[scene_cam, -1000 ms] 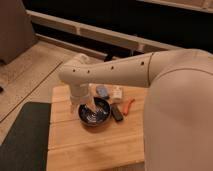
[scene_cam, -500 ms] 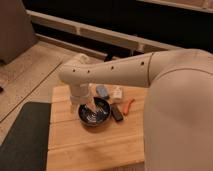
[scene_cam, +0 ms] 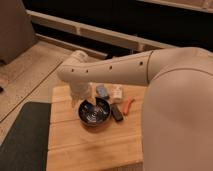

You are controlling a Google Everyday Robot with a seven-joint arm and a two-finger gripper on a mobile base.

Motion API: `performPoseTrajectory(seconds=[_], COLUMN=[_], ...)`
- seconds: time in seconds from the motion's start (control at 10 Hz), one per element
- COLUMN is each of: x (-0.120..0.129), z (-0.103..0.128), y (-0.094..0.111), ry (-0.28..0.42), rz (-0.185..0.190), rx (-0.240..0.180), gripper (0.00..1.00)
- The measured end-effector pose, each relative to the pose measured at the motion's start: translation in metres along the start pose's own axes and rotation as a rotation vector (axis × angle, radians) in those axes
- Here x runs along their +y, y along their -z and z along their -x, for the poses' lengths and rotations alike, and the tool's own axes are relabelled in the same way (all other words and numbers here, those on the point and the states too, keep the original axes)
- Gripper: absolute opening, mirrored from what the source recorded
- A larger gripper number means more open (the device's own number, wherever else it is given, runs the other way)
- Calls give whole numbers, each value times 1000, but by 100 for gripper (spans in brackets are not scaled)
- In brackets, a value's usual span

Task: Push the ceramic bowl across the table

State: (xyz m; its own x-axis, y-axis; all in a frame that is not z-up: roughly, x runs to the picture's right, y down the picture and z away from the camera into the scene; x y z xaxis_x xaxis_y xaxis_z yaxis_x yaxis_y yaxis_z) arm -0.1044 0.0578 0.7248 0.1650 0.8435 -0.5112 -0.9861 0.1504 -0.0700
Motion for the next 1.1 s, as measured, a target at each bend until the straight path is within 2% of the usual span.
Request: performPoseTrajectory(seconds=[0.1,0.2,0.3,0.6,0.8,1.1], x=[-3,-4,-1,16,24,36], z=[15,23,26,22,21,23], y=[-4,-11,-24,-63,-82,-115], ry=[35,60,81,127,139,154], rz=[-21,-31,-32,-16,5,35], rx=[-48,-71,-72,-20,13,86], gripper=[65,65,65,65,65,65])
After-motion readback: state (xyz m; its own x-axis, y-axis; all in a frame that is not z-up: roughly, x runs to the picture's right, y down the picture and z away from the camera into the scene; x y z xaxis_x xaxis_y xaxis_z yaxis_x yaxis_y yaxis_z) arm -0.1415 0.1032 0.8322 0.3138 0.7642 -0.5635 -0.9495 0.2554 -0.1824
